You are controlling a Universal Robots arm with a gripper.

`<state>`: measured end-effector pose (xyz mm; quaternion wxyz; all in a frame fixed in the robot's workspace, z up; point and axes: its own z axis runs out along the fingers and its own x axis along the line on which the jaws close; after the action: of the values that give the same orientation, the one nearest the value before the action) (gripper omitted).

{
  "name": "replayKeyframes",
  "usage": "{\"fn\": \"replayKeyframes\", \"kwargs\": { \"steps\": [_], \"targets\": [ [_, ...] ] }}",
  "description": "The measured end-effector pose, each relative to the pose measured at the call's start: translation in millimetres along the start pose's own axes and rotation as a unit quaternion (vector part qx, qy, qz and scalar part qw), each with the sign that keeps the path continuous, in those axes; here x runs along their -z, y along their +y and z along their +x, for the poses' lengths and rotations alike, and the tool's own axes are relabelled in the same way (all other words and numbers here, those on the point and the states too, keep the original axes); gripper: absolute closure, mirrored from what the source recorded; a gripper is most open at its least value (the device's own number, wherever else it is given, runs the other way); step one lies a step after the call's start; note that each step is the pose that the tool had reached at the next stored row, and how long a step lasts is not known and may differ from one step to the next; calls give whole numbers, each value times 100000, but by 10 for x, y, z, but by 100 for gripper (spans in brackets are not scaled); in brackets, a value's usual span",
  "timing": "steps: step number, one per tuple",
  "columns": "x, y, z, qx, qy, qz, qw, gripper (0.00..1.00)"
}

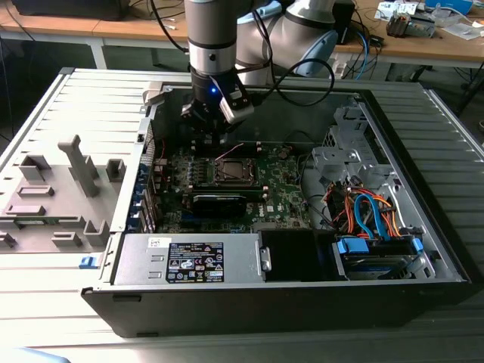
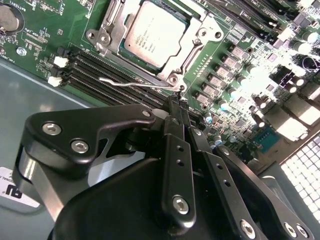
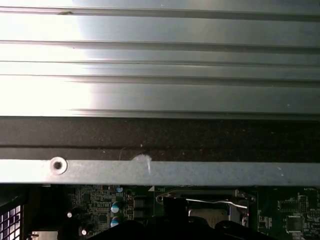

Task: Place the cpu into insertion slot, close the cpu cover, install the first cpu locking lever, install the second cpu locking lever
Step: 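Install the first cpu locking lever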

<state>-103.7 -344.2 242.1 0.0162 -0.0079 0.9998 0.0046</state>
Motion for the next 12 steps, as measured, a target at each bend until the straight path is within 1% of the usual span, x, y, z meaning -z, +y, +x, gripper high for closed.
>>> {"fn": "replayKeyframes", "kwargs": {
  "steps": [12],
  "targets": [
    [-27,0,-4,-1,-2,0,100000,89]
  ]
}}
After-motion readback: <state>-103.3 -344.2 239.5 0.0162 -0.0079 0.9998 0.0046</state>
